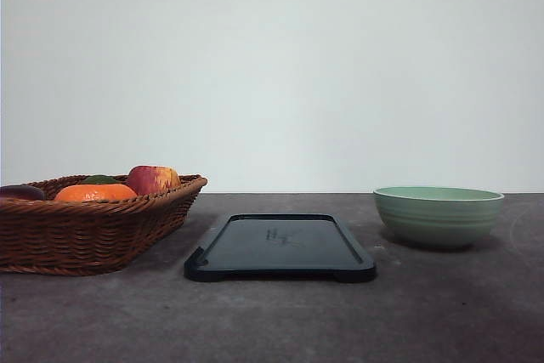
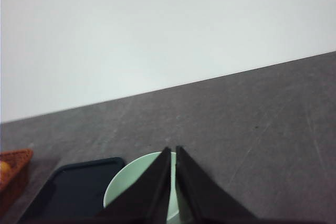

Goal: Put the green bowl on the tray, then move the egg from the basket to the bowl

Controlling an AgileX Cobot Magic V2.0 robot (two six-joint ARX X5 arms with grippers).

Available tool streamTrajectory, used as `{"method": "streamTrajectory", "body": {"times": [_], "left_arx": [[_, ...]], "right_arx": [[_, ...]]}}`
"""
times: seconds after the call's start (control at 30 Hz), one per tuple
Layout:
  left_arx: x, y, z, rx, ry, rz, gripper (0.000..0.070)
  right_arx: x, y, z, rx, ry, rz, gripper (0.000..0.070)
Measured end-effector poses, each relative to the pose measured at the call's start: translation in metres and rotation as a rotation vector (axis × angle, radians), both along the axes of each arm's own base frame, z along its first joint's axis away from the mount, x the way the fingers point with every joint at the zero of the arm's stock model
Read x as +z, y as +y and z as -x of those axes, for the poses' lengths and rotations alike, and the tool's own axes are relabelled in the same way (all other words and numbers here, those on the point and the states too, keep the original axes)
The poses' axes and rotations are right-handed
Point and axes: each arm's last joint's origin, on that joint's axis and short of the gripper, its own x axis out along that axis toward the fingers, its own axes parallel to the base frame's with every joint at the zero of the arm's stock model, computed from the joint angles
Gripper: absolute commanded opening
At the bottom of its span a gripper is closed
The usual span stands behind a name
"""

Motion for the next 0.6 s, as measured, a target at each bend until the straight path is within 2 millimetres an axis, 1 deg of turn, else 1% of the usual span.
{"method": "streamTrajectory", "body": {"times": [0.13,0.23,0.33,0.47,0.6], "left_arx": [[0.020,0.000,-0.007,-0.002,0.088,-0.034,0.0001],[0.037,-0.001,-0.016,-0.007,0.136,-0.070,0.0001],[0.049,-0.001,-0.026,-0.013,0.206,-0.107,0.0000],[0.056,-0.002,-0.042,-0.051,0.315,-0.147,0.0000],[0.059,-0.005,-0.060,-0.141,0.389,-0.148,0.0000]], "right_arx": [[0.012,0.001,-0.009,0.020,0.028,0.033,0.0006],[0.015,0.003,-0.017,0.049,0.071,0.041,0.0006],[0.017,0.004,-0.026,0.083,0.145,0.041,0.0006],[0.021,0.006,-0.039,0.092,0.277,0.045,0.0006],[0.024,0.008,-0.055,0.144,0.374,0.038,0.0006]]}}
